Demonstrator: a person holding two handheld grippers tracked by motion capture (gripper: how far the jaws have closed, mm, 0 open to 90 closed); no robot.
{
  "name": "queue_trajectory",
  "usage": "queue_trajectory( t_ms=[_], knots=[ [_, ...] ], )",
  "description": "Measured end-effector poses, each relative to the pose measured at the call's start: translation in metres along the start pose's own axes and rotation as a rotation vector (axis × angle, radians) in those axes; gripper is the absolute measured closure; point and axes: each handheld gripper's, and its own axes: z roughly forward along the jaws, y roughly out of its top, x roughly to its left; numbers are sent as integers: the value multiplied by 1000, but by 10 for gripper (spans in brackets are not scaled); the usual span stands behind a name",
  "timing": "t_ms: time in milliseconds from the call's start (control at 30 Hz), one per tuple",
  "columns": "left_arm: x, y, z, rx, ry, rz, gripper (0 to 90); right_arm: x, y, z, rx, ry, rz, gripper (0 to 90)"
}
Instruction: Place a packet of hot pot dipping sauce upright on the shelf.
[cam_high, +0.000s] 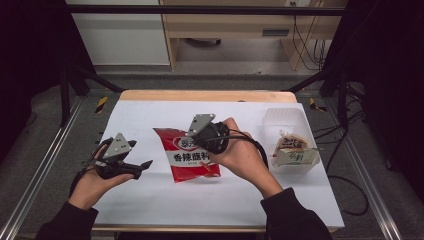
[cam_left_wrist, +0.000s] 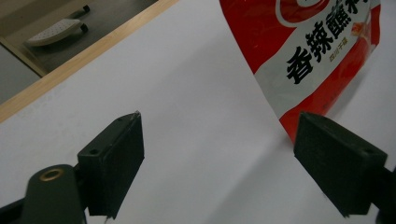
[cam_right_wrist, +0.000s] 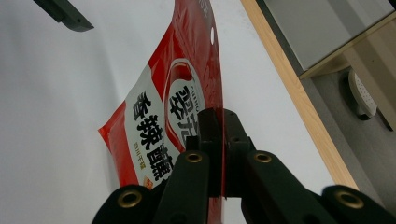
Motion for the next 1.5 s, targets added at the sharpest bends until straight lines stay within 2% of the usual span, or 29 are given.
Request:
queue_trajectory(
  t_ms=[133, 400, 567, 667, 900, 933, 1000, 1133, 1167, 1267, 1300, 1333, 1367, 1500],
  knots=[
    [0, 11, -3, 1, -1, 35, 169, 1, 5, 0, -3, 7, -21, 900],
    [-2, 22, -7, -9, -8, 65, 194, 3, 8, -2, -1, 13, -39, 900],
    [-2, 26, -6, -7, -14, 77, 211, 4, 9, -4, -2, 17, -52, 900],
    [-3, 27, -4, -11, -15, 71, 215, 4, 9, -4, -4, 14, -51, 900],
    [-1, 35, -2, -27, -27, 77, 291, 7, 14, -5, -4, 24, -62, 900],
    [0, 36, -2, -29, -29, 78, 330, 8, 15, -6, -6, 25, -63, 900],
    [1, 39, -1, -40, -46, 70, 364, 8, 16, -6, -7, 27, -70, 900],
    [1, 43, 6, -41, -67, 80, 420, 10, 18, -6, -6, 29, -68, 900],
    [1, 45, 9, -52, -84, 73, 440, 10, 18, -6, -7, 30, -72, 900],
    [0, 46, 11, -58, -91, 75, 517, 10, 19, -6, -9, 32, -71, 900],
    [1, 47, 13, -51, -102, 58, 549, 10, 18, -7, -6, 33, -72, 900],
    [1, 47, 13, -51, -102, 58, 585, 9, 18, -7, -6, 33, -73, 900],
    [2, 49, 14, -64, -126, 29, 616, 9, 18, -7, -4, 33, -71, 900],
    [2, 52, 16, -60, -134, 12, 714, 7, 15, -9, 7, 33, -62, 900]
  ],
)
